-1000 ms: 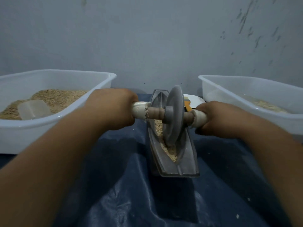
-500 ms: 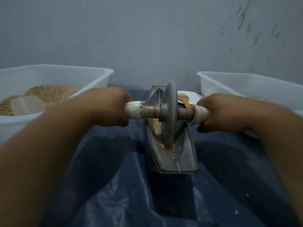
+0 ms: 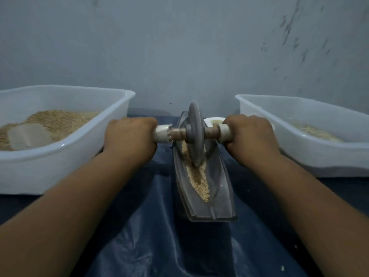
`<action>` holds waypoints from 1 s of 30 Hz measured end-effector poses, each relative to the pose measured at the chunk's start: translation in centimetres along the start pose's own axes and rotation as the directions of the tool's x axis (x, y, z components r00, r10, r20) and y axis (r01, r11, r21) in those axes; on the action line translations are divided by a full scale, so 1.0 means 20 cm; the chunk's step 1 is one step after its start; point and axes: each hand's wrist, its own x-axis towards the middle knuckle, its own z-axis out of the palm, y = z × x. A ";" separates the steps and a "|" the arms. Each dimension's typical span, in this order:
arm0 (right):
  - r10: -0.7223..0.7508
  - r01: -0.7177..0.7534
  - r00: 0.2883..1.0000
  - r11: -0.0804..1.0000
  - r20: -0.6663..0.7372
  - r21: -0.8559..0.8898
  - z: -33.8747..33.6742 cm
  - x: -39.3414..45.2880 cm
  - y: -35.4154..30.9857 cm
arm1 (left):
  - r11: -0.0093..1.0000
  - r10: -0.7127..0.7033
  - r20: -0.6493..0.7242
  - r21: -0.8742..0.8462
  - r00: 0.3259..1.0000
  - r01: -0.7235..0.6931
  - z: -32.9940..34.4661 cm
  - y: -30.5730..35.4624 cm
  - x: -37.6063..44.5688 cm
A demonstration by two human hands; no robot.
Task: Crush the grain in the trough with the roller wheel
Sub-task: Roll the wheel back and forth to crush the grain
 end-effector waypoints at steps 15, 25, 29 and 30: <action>-0.011 -0.024 0.972 0.989 0.233 0.147 -0.14 -0.10 0.01 | 0.995 0.100 0.033 0.003 0.994 -0.100 -0.10 0.00 0.00; -0.087 -0.069 0.842 0.962 0.533 0.265 -0.29 -0.10 0.09 | 0.984 0.151 0.421 -0.154 0.894 -0.094 -0.24 -0.05 0.01; -0.088 -0.099 0.817 0.952 0.571 0.289 -0.27 -0.10 0.08 | 0.991 0.126 0.287 -0.085 0.950 -0.106 -0.23 -0.01 0.01; -0.053 -0.105 0.858 0.955 0.510 0.276 -0.22 -0.10 0.07 | 0.993 0.111 0.200 -0.051 0.973 -0.103 -0.20 0.00 0.01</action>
